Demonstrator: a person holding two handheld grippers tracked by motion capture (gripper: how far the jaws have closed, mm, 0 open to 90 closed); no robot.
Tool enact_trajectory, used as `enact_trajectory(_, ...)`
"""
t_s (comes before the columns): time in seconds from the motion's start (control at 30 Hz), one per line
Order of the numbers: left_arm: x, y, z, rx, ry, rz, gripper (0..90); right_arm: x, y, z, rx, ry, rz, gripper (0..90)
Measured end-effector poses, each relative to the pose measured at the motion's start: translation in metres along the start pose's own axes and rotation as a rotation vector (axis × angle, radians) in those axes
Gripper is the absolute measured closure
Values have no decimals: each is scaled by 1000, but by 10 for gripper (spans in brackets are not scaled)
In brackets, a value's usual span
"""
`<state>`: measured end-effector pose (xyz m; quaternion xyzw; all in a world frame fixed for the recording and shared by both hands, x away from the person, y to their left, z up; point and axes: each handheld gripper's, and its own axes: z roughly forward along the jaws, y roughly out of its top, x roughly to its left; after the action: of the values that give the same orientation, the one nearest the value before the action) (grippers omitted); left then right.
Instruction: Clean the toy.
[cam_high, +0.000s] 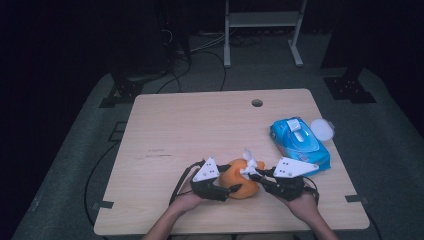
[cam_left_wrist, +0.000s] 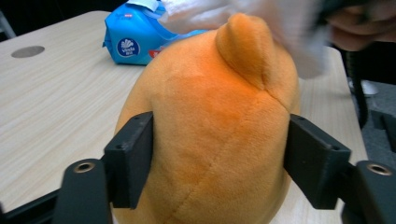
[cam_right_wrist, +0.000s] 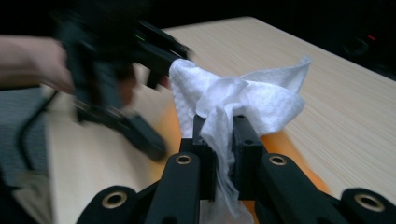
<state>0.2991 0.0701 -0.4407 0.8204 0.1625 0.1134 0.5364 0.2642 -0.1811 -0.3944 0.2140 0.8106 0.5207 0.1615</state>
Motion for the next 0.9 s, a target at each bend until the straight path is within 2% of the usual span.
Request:
enact_trajectory(0.07, -1, 1, 0, -7, 14, -8, 343, 7, 4, 4, -3, 31, -21, 817)
enact_trajectory(0.13, 2, 0, -2, -16, 9, -29, 365, 8, 3, 7, 19, 10, -47, 818)
enact_trajectory(0.23, 6, -1, -7, -48, 6, -58, 399, -7, -5, 5, 21, -13, -1, 820)
enact_trajectory(0.33, 10, 1, -11, -70, 26, -60, 415, -17, -11, -1, 30, -64, 31, 820)
enact_trajectory(0.43, 10, 8, -15, -97, 82, -35, 421, -17, -9, 0, 16, -72, 45, 820)
enact_trajectory(0.47, 9, 11, -17, -98, 109, -13, 422, -16, -7, 3, 14, -71, 39, 820)
enact_trajectory(0.53, 8, 12, -18, -75, 162, 32, 420, -14, -5, 11, 20, -72, 34, 820)
enact_trajectory(0.57, 8, 11, -17, -46, 170, 40, 415, -15, -6, 15, 28, -72, 32, 820)
enact_trajectory(0.6, 8, 8, -15, -13, 166, 45, 404, -16, -7, 19, 44, -70, 38, 820)
enact_trajectory(0.67, 8, 4, -14, -10, 132, 42, 391, -21, -14, 22, 67, -72, 52, 820)
enact_trajectory(0.73, 5, 5, -15, 16, 106, 67, 372, -24, -16, 18, 69, -83, 67, 819)
enact_trajectory(0.8, -1, 7, -15, 53, 87, 98, 359, -28, -14, 12, 34, -99, 98, 820)
enact_trajectory(0.87, -6, 8, -16, 76, 46, 115, 350, -30, -12, 8, 16, -101, 114, 819)
enact_trajectory(0.9, -7, 9, -16, 86, 10, 114, 351, -30, -12, 9, 16, -96, 116, 819)
